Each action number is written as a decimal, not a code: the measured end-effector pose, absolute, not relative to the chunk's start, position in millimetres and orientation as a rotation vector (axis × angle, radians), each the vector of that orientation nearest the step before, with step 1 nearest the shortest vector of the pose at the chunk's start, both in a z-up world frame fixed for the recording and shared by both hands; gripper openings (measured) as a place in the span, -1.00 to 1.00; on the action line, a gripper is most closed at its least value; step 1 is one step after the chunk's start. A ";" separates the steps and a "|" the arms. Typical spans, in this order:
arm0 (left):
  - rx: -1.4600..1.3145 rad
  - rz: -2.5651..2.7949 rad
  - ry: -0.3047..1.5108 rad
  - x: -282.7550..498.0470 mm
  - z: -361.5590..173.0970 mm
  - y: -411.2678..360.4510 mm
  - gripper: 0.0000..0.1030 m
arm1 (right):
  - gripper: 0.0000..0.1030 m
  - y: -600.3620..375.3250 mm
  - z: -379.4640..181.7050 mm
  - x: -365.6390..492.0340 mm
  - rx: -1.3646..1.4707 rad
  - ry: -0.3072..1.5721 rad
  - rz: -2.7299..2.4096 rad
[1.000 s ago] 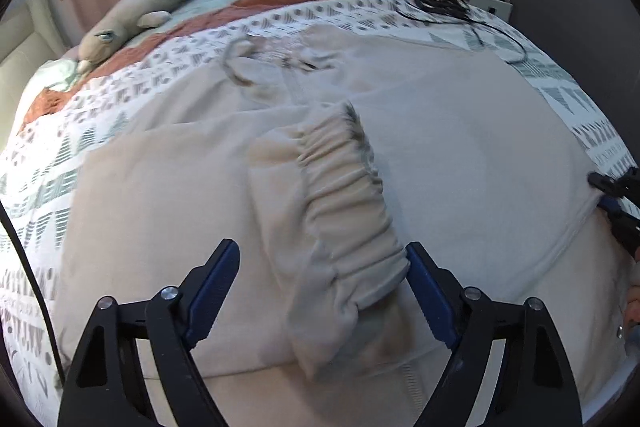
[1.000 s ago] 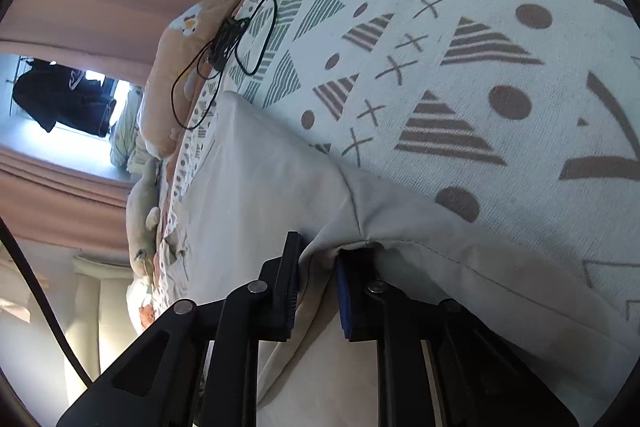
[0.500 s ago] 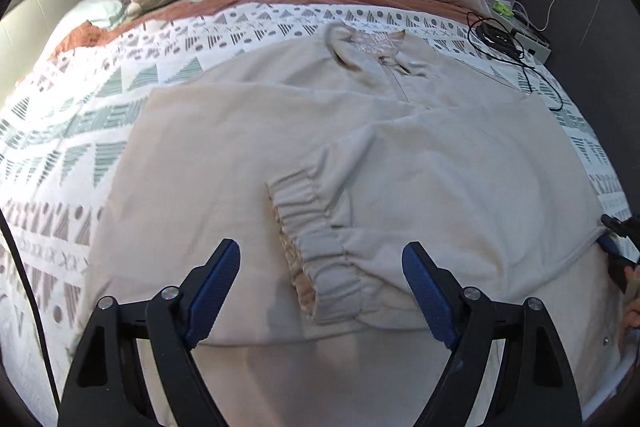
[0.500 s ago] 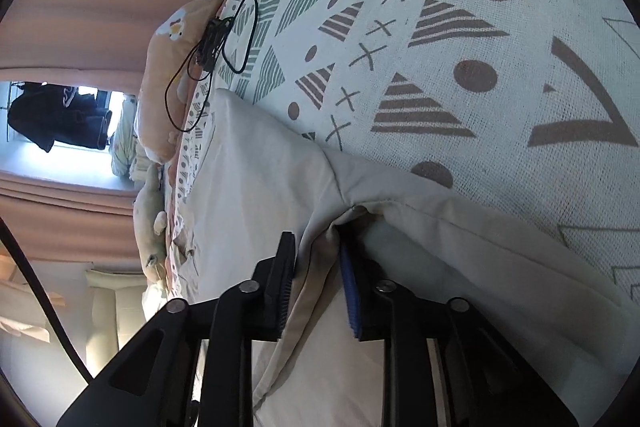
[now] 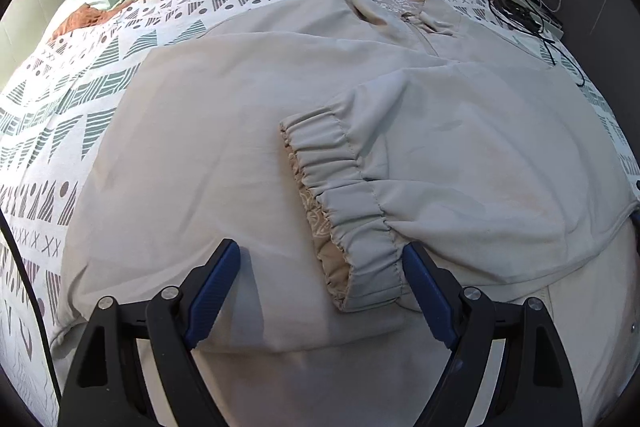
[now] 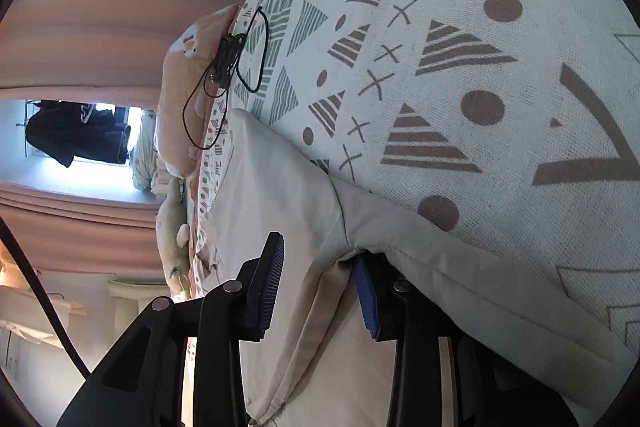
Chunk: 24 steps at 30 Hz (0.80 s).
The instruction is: Fold large clothes
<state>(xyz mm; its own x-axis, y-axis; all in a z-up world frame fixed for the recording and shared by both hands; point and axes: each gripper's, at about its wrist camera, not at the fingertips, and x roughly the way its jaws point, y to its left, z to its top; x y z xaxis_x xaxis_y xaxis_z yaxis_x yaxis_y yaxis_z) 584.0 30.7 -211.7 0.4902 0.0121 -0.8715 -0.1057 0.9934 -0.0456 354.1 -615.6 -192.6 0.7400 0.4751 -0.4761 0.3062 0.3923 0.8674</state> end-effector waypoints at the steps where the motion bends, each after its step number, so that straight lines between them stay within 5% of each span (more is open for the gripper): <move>1: -0.105 0.076 1.055 584.5 -212.1 32.8 0.64 | -0.25 -613.2 -192.0 354.4 1.185 0.780 0.121; 21: -0.270 0.050 0.907 518.0 -138.9 76.5 0.64 | -0.21 -570.5 -143.5 325.7 1.051 0.810 0.104; 24: -0.300 0.047 0.905 496.6 -133.6 83.5 0.74 | 0.13 -562.2 -135.5 316.3 1.013 0.811 0.111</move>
